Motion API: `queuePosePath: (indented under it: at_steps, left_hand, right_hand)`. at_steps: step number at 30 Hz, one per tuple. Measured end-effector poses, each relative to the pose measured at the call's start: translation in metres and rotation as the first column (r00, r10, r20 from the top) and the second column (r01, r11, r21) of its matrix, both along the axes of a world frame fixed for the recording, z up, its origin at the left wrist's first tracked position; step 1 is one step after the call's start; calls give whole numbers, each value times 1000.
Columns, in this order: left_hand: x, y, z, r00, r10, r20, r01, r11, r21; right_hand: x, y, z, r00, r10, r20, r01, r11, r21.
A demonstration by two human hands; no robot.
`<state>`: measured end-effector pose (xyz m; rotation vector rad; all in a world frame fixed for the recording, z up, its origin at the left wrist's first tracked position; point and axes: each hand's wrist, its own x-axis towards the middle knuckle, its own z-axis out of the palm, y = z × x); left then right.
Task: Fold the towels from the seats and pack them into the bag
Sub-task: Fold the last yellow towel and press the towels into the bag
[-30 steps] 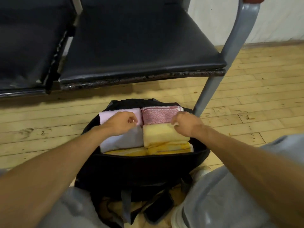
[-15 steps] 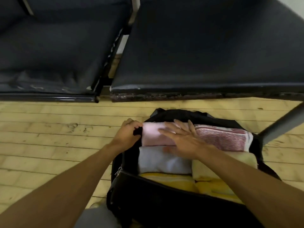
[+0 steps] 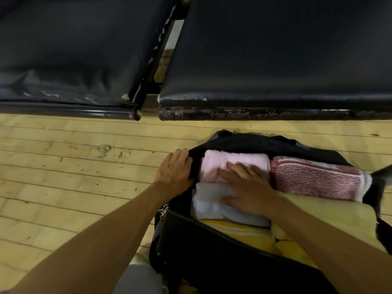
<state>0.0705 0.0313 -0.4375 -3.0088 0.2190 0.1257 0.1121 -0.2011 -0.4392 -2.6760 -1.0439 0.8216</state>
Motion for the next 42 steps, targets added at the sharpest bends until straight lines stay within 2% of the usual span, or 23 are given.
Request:
queuePosePath:
  at_steps: [4,8,11,13,15,16,18,20,23,26,30,32,35,36,37,39,42]
  left_hand:
    - [-4,-11,5,991,-45,-126,83,945,316]
    - [6,-12,13,976,-58,-211,128,932,340]
    - [8,-10,30,977,3,-212,47,972,228]
    - [7,-7,38,974,168,-150,-171,985,-6]
    - [7,-5,46,942,318,-104,-334,889,-313]
    - [7,-5,52,927,369,-69,-360,823,-440]
    - [9,-9,58,904,427,36,-328,745,-581]
    - [10,-19,63,912,401,84,-276,752,-599]
    - [8,-33,61,964,262,53,-209,863,-461]
    - [11,-41,52,991,133,26,-116,929,-351]
    - [27,-50,41,991,130,-15,-130,963,-237]
    - [39,-52,40,991,131,-27,-134,974,-182]
    - [54,-56,39,992,121,-44,-126,983,-135]
    - [58,-58,39,992,121,-39,-126,983,-133]
    - [61,-59,39,991,129,-26,-131,979,-154]
    - [63,-63,40,983,182,27,-166,943,-290]
    - [57,-66,43,939,311,146,-178,804,-568]
  right_hand:
    - [-2,3,2,1000,1,-13,-1,1000,-20]
    - [1,4,-1,999,-22,-31,24,996,84]
    - [3,12,1,996,-34,-84,40,996,73]
    - [1,17,1,998,-18,-62,20,999,40]
    - [-5,17,-1,1000,18,3,-19,999,29]
    - [-10,16,-3,999,38,35,-39,999,12]
    - [-17,13,-7,997,45,58,-44,999,-22]
    - [-16,13,-7,998,47,44,-46,999,-23]
    - [-9,13,-3,999,45,-17,-45,999,20]
    - [-6,7,4,997,45,-56,-40,996,80]
    - [-7,-16,17,993,56,105,-55,998,-15]
    - [-10,-28,19,949,49,310,-46,999,-17]
    - [-14,-47,17,888,-96,450,98,995,18]
    - [-15,-53,18,884,-130,449,145,989,1]
    - [-16,-60,17,883,-141,447,168,986,-21]
    - [-17,-71,10,905,-108,412,148,987,-68]
    - [-17,-71,2,957,-63,282,107,984,-143]
